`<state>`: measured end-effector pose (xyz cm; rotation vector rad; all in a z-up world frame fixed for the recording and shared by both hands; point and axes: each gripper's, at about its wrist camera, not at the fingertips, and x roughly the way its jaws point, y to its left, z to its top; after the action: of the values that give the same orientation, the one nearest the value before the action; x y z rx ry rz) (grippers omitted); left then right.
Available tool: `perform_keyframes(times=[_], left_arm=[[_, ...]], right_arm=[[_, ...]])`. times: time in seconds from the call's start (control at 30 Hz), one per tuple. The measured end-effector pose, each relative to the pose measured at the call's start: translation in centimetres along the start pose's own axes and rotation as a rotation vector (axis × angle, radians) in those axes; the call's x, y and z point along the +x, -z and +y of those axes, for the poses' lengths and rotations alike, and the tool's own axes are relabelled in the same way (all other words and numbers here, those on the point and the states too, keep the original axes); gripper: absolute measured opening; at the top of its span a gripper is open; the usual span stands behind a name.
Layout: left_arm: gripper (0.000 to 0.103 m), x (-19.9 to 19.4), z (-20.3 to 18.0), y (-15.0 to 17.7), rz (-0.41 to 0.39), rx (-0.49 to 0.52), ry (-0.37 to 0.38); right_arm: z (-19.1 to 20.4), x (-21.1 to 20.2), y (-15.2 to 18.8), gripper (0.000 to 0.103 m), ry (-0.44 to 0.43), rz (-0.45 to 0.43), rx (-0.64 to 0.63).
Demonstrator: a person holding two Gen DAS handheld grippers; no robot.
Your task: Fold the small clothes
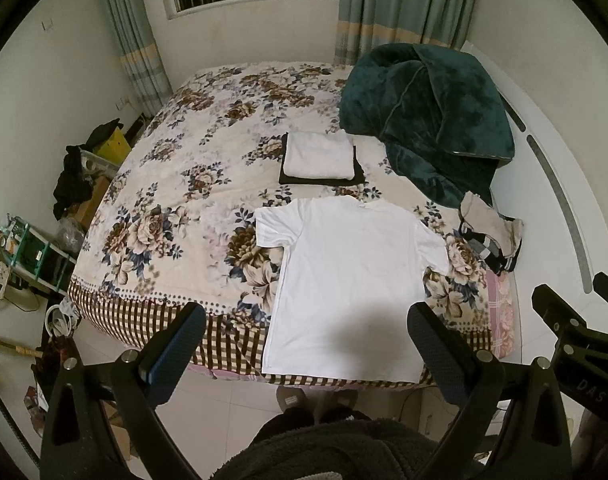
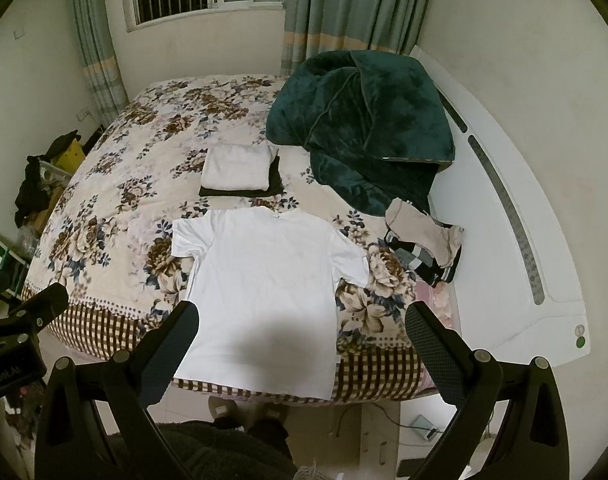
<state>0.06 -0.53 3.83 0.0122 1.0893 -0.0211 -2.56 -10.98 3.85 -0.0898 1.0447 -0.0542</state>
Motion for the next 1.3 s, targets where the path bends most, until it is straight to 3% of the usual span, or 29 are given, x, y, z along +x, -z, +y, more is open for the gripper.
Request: perform_keyframes(times=[0.17,0.3,0.47,0.67,0.77,0.9,1.0,1.07,1.1,1.13,1.17,1.2,1.3], left_arm=[[0.103,3.1,0.3,-1.3,-0.030,0.021,-0.018],[0.103,10.7,-0.5,-3.2,-0.054,0.076,-0.082],[0.103,23.7,-2.0,-3.8,0.056,0.089,-0.135],[0.103,41.0,-3.9,-2.9,0.240,-0.002,-0.232],[0.103,48.9,-4.5,-2.1,0.335,-0.027,-0.257],[0.103,57.7,-4.0,-1.3,0.409,-0.081,-0.280],[0.103,61.3,-4.0,-1.2,0.420,-0.096,-0.279],[0.103,62.8,-4.3,-1.3,0.422,-0.103,-0.268],[0.103,63.3,-4.1,-1.3,0.422,-0.110,-0.259],[0.103,63.9,-4.0,-1.4,0.421,-0.123,-0.247],[0.103,64.5,-3.9,-1.7,0.422,-0.136,-0.236],[0.103,64.6,-3.4,-1.6,0.421,-0.155,-0.225],[0.103,64.2,-2.3,-1.7,0.406,-0.185,-0.208]], right_arm=[[-0.4,3.9,-1.3,0.103,0.014,0.060,0.029],[-3.2,12.2,-1.0,0.103,0.064,0.146,0.122],[-10.9,28.1,2.1,0.103,0.062,0.286,0.379],[-19.6,49.0,7.3,0.103,0.005,0.398,0.665],[-22.2,58.8,9.7,0.094,-0.029,0.454,0.808],[-24.2,67.9,12.6,0.092,-0.102,0.443,1.050],[-24.4,72.7,14.3,0.092,-0.191,0.407,1.208],[-24.1,74.3,14.7,0.088,-0.227,0.337,1.287],[-23.9,74.5,14.5,0.078,-0.231,0.290,1.302],[-23.6,74.5,14.0,0.055,-0.222,0.237,1.296],[-23.4,74.7,13.3,0.039,-0.191,0.211,1.272],[-23.0,74.5,12.5,0.013,-0.157,0.190,1.243],[-20.0,72.8,8.0,0.009,0.005,0.120,1.015]])
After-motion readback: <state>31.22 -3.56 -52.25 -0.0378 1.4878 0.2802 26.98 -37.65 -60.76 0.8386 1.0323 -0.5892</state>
